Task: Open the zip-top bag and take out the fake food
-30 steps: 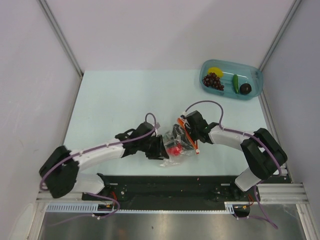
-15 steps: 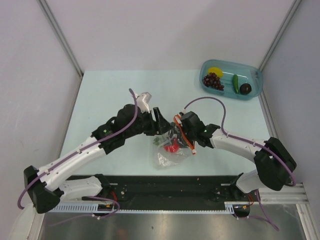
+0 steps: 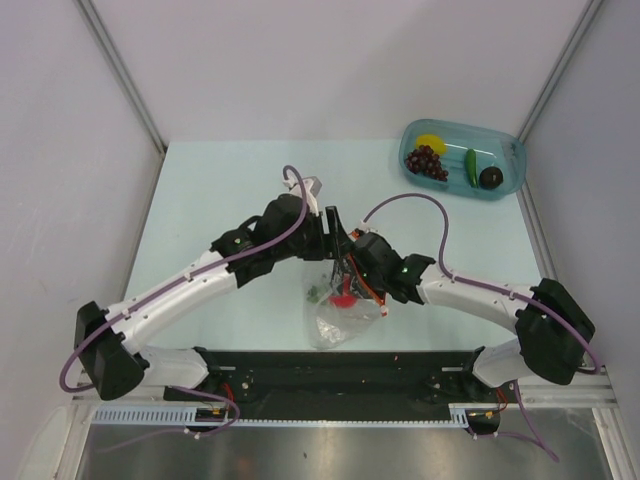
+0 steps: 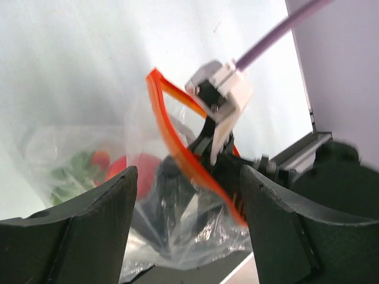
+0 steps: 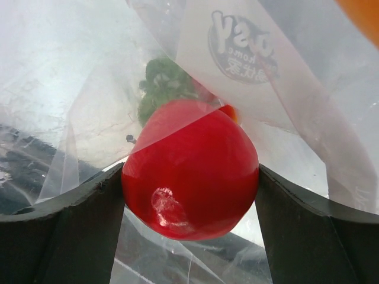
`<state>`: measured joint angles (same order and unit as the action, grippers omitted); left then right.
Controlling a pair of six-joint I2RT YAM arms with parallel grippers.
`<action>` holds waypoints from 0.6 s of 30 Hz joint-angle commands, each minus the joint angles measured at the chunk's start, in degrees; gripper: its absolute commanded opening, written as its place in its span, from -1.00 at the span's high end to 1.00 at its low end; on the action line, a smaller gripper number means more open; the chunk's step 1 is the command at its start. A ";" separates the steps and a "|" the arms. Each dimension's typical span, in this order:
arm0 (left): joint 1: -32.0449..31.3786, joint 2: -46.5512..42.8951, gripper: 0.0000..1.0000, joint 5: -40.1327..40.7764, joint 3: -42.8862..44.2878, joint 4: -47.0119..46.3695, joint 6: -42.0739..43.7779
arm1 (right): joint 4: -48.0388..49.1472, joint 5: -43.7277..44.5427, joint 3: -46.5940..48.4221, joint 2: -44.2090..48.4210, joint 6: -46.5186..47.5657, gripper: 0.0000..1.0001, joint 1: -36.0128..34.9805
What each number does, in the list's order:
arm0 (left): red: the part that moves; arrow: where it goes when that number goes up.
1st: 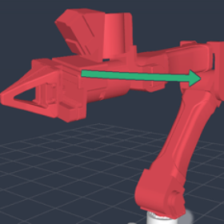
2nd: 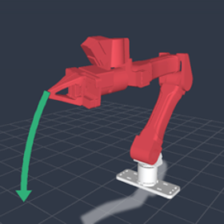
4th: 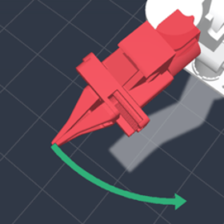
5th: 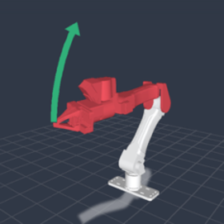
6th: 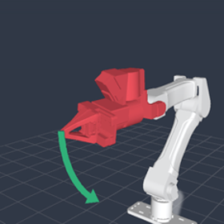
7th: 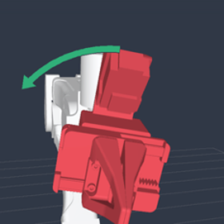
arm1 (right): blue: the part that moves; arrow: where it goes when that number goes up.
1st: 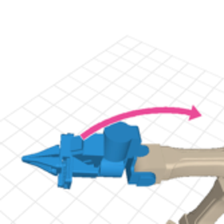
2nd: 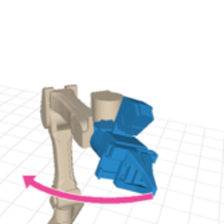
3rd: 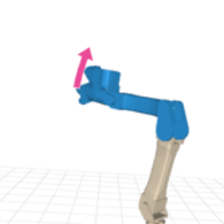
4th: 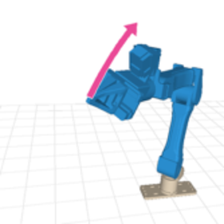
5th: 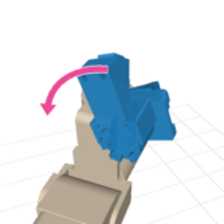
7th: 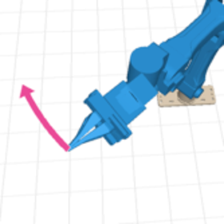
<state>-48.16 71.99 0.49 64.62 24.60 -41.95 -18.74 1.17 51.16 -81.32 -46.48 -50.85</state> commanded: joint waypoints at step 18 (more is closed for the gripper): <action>0.52 10.20 1.00 -3.92 8.15 2.38 7.49 | -5.25 10.60 2.37 5.91 1.92 1.00 -2.50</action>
<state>-48.07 82.52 -1.26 70.85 26.46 -38.83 -24.05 7.18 51.22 -78.78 -45.01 -53.47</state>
